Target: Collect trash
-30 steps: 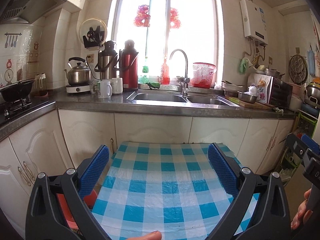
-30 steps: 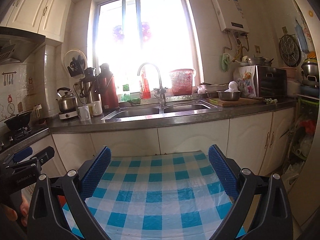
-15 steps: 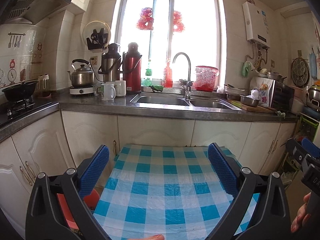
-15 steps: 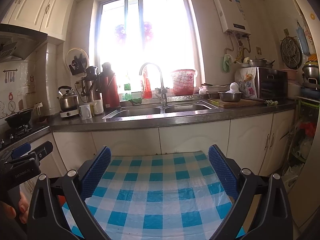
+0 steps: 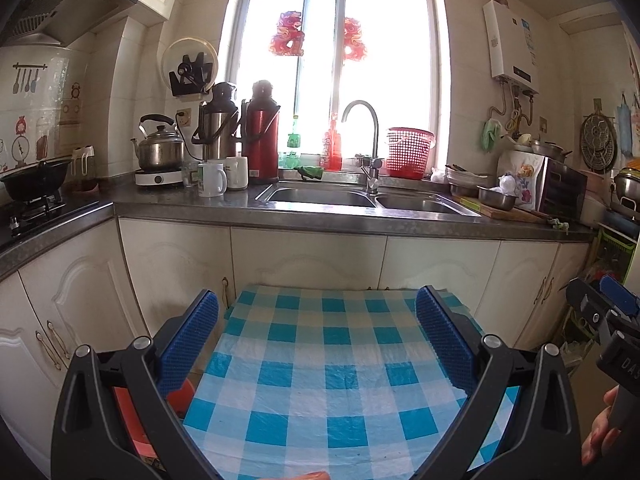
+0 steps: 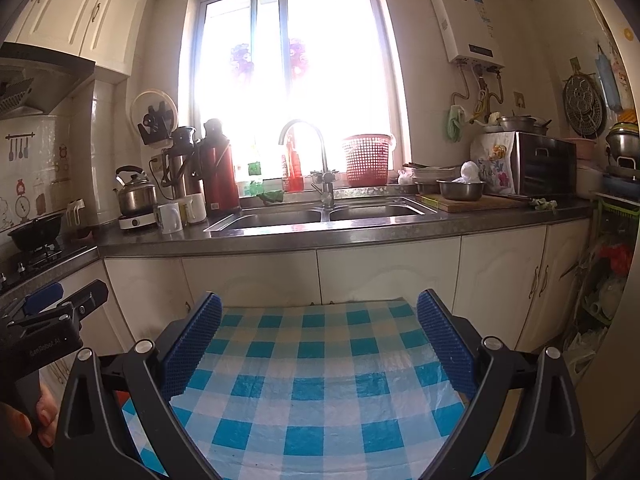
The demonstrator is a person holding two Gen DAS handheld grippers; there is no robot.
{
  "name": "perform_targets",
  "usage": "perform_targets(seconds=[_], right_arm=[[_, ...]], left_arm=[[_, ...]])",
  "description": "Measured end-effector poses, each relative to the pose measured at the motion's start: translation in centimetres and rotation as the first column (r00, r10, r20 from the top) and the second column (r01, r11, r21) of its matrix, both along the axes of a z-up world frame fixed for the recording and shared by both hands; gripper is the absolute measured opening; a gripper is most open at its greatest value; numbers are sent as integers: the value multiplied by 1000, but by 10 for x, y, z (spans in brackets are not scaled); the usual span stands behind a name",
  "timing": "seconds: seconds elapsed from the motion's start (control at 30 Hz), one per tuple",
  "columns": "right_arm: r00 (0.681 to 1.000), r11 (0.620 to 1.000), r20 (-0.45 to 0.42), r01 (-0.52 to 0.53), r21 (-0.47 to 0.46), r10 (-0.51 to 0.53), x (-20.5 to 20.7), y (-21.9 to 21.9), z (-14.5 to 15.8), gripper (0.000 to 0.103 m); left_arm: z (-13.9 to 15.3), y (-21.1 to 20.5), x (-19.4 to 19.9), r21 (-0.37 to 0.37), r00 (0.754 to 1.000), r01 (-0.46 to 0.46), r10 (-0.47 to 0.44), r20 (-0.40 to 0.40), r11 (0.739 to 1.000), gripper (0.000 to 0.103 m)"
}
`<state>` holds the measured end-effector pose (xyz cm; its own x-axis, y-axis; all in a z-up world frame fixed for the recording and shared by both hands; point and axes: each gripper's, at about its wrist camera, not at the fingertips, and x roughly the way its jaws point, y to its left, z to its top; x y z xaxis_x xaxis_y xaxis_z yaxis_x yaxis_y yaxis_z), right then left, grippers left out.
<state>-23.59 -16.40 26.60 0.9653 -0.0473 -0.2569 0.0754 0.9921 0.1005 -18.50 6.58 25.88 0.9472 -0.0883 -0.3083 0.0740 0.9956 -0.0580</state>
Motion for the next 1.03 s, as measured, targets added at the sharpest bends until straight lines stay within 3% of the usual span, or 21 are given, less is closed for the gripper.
perform_targets(seconds=[0.47,0.7,0.83,1.03], right_arm=[[998,1000,-62,-6,19,7,24,-17,-24,97],[989,999,-146,9,39,-4,49,-35,-59,97],[973,998,-227,37,47,-25,73,-47,-94,97],[918,997,-391,75,7,-66,123,-59,-164,97]], left_arm=[[-21,-13,21,11,999,3,-2,-53,1000,99],[-57,-30,50,17,989,30,-27,-145,999,99],[-103,-43,81,6,964,27,-24,-264,1000,99],[-181,-68,128,-2,891,-2,1,-454,1000,99]])
